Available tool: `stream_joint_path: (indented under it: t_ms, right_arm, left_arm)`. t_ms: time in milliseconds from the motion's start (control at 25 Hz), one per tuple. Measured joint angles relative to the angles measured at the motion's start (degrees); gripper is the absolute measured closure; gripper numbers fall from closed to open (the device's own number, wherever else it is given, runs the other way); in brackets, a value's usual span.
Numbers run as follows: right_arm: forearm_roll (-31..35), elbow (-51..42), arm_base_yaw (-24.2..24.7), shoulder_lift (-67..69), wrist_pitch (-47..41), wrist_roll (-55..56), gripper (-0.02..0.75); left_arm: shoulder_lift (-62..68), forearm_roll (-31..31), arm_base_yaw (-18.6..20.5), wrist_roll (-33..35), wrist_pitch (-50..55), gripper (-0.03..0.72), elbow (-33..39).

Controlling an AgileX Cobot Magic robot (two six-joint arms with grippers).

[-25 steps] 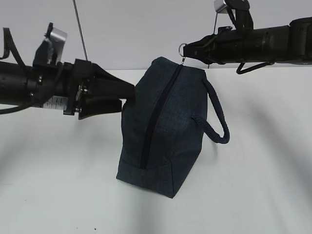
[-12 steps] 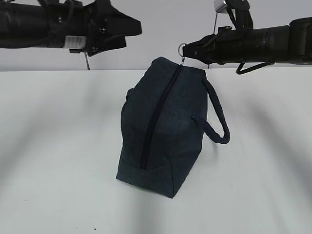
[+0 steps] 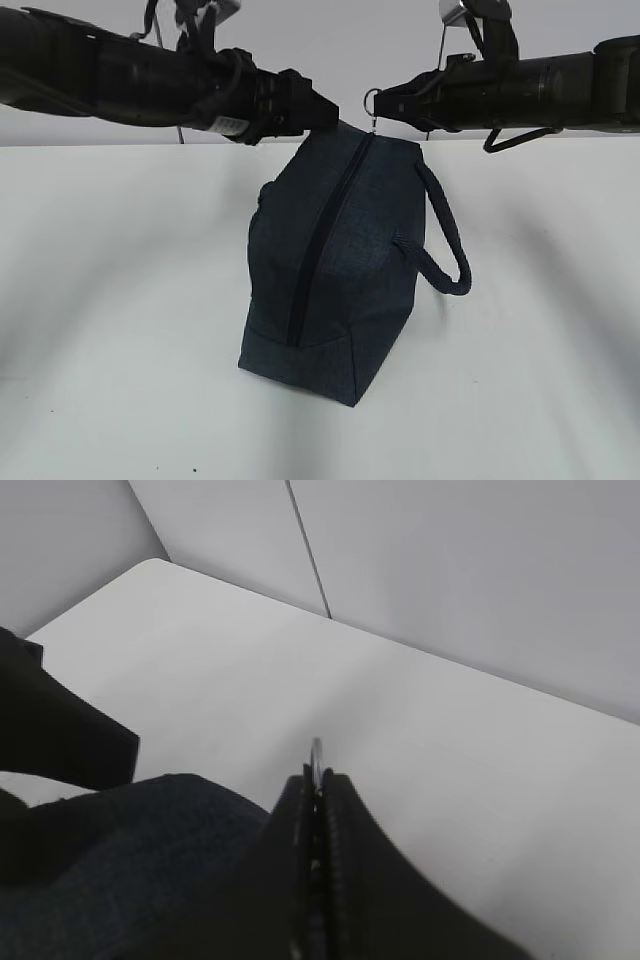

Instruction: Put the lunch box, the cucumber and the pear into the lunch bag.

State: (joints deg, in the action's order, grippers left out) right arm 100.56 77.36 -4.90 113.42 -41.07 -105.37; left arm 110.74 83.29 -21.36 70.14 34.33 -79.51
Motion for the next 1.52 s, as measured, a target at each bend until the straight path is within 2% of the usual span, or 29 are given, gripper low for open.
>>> stream_joint_path:
  t_ms: [80,160,240,320,800,1520]
  right_arm:
    - [0.0,0.0,0.0,0.0,-0.04,0.12,0.732]
    - [0.0,0.0,0.0,0.0,-0.18,0.12,0.732]
    - [0.0,0.0,0.0,0.0,-0.27,0.12,0.732]
    - [0.0,0.0,0.0,0.0,-0.27,0.12,0.732]
    - [-1.33,0.0,0.0,0.08,4.79,0.2,0.732]
    - [1.18,0.45,0.0,7.12,3.5,0.93,0.732]
  left_arm:
    - [0.9,-0.3,-0.06,-0.05,-0.26,0.351,-0.11]
    - [1.2,-0.42,-0.11,-0.05,-0.26,0.459,-0.29]
    - [1.2,-0.49,-0.13,-0.1,0.71,0.614,-0.29]
    - [1.2,-0.68,-0.19,-0.1,1.52,0.659,-0.29]
    - [1.08,1.7,-0.09,-0.05,10.39,0.67,-0.29]
    - [-3.65,-2.24,-0.03,-0.05,12.23,0.671,0.25]
